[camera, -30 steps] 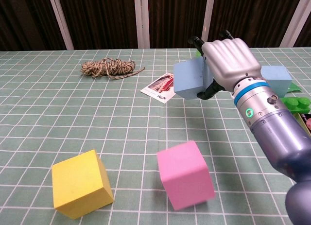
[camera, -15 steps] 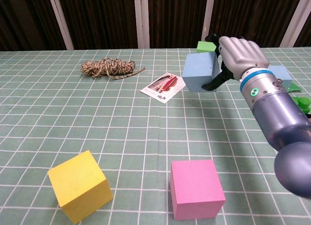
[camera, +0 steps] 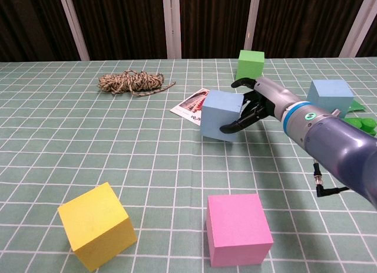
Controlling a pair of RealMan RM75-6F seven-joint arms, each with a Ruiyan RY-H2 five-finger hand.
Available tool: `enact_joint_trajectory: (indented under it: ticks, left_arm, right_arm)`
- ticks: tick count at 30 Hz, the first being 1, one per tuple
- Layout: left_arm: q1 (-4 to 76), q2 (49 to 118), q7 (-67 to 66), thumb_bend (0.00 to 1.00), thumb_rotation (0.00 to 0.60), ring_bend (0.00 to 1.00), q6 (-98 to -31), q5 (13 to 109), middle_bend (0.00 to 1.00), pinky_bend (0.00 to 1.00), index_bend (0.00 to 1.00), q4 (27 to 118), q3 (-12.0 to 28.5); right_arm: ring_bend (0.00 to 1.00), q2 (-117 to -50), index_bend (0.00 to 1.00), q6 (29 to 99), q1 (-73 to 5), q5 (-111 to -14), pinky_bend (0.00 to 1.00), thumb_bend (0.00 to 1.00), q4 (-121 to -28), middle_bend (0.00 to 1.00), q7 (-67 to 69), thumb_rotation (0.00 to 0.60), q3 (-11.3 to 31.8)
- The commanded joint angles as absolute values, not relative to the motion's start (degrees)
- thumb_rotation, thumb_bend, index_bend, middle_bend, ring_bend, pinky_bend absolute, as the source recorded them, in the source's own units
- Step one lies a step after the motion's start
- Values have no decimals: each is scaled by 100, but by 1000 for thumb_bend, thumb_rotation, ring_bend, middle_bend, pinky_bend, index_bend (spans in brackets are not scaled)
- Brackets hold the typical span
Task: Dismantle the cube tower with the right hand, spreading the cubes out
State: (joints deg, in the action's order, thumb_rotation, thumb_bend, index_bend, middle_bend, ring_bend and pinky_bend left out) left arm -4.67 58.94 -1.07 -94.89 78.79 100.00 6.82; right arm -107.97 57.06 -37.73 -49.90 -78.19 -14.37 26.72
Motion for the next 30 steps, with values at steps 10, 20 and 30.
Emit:
enact_joint_trajectory:
  ticks: [10, 20, 30]
  left_arm:
    - [-456, 5908, -162, 193, 600, 0, -9481, 7845, 0, 80, 224, 10002, 693]
    - [-471, 5941, -205, 193, 600, 0, -9533, 7877, 0, 80, 224, 10010, 683]
    - [-414, 6057, -511, 194, 600, 0, -9540, 8120, 0, 80, 225, 9903, 585]
  right_arm:
    - [29, -9785, 0, 5950, -3722, -5420, 0, 87, -8570, 0, -1946, 600, 2297]
    - [45, -8069, 0, 7166, -2823, -6411, 0, 88, -9882, 0, -1919, 600, 2110]
    - [47, -6977, 0, 8542, -1478, -8282, 0, 92, -10013, 0, -1549, 600, 855]
